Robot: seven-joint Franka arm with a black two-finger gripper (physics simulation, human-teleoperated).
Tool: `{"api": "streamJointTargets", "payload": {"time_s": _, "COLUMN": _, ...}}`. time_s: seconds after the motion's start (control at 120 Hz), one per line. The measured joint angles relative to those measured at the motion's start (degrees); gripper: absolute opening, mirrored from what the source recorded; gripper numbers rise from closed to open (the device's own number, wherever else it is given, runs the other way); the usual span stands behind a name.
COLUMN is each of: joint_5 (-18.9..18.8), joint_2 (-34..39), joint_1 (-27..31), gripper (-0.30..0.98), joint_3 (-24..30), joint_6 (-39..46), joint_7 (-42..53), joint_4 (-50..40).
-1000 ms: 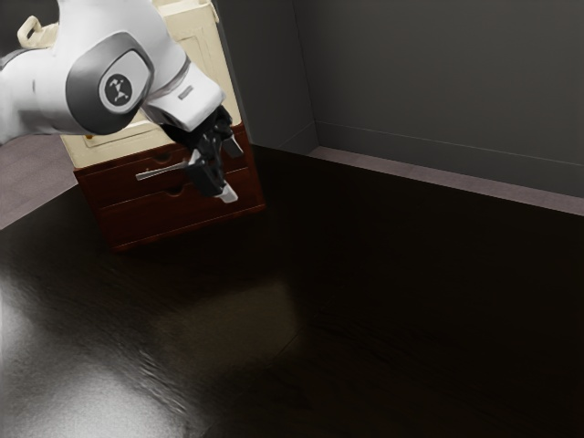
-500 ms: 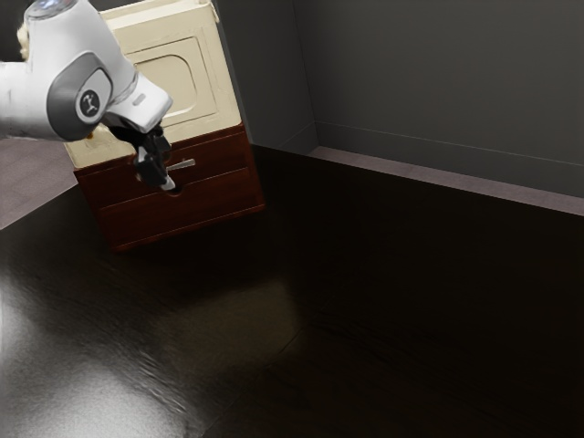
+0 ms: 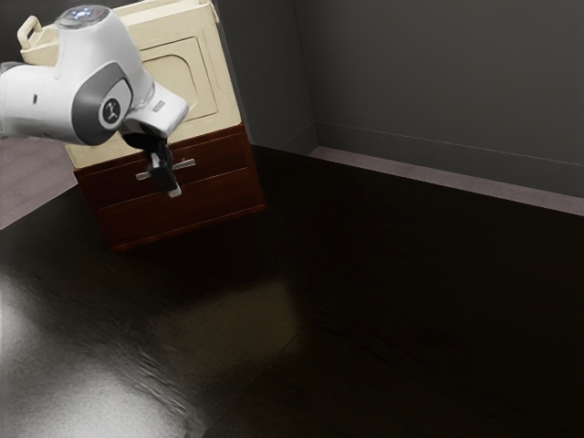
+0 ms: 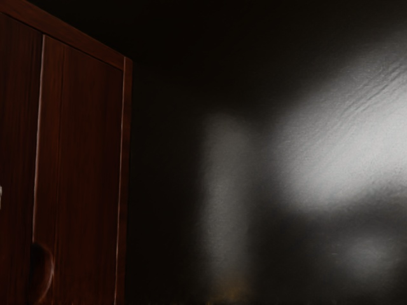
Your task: Pull the drawer handle with one arm to open the drawer
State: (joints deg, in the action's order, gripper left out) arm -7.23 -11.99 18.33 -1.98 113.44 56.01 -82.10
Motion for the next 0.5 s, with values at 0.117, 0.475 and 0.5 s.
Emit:
{"api": "streamJointTargets", "payload": {"time_s": 0.117, "joint_5": -1.5, "joint_2": -2.4, "joint_1": 0.0, "gripper": 0.61, "joint_3": 0.0, "joint_6": -0.1, "joint_7": -1.7, "joint_4": 3.1}}
{"api": "streamJointTargets", "payload": {"time_s": 0.475, "joint_5": -2.7, "joint_2": -9.4, "joint_1": 0.0, "gripper": 0.6, "joint_3": -2.4, "joint_6": 1.4, "joint_7": -5.3, "joint_4": 10.5}}
{"api": "streamJointTargets", "payload": {"time_s": 0.5, "joint_5": -2.9, "joint_2": -9.6, "joint_1": 0.0, "gripper": 0.59, "joint_3": -2.6, "joint_6": 1.5, "joint_7": -5.4, "joint_4": 10.8}}
